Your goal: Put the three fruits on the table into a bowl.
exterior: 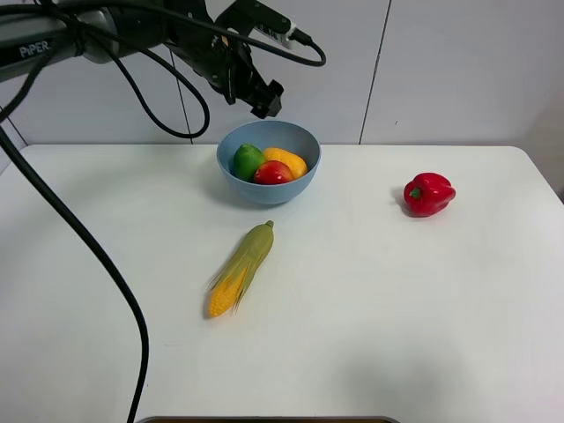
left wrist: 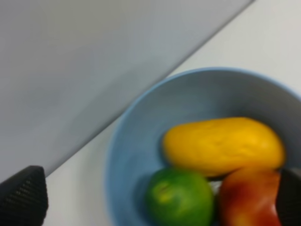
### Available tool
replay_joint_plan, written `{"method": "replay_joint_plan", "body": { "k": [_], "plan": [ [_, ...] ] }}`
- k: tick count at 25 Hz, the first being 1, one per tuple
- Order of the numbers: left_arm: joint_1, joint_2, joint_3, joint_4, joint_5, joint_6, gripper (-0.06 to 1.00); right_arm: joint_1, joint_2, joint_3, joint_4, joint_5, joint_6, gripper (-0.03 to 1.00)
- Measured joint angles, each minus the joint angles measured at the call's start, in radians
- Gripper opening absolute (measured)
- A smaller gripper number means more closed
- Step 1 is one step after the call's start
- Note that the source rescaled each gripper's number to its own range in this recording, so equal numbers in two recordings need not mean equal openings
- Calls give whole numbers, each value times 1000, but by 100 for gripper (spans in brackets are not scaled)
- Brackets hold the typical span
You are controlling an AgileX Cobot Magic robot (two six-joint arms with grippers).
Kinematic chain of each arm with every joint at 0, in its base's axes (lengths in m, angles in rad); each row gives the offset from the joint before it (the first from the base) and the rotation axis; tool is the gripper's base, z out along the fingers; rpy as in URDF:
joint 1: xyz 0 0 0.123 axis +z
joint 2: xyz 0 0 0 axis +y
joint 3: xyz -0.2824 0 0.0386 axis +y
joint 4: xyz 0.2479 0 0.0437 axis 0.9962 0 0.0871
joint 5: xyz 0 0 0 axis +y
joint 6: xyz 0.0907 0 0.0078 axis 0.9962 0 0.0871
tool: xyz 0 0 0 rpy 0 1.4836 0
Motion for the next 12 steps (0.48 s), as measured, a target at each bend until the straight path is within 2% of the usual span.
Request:
{"method": "replay_joint_plan", "body": {
  "k": [5,12],
  "plan": [
    [59,-87,0,101,100,-80,98,0,0,0,0,0,0,100],
    [129,-204,0,118,225,-85,98,0,0,0,0,0,0,100]
  ]
}}
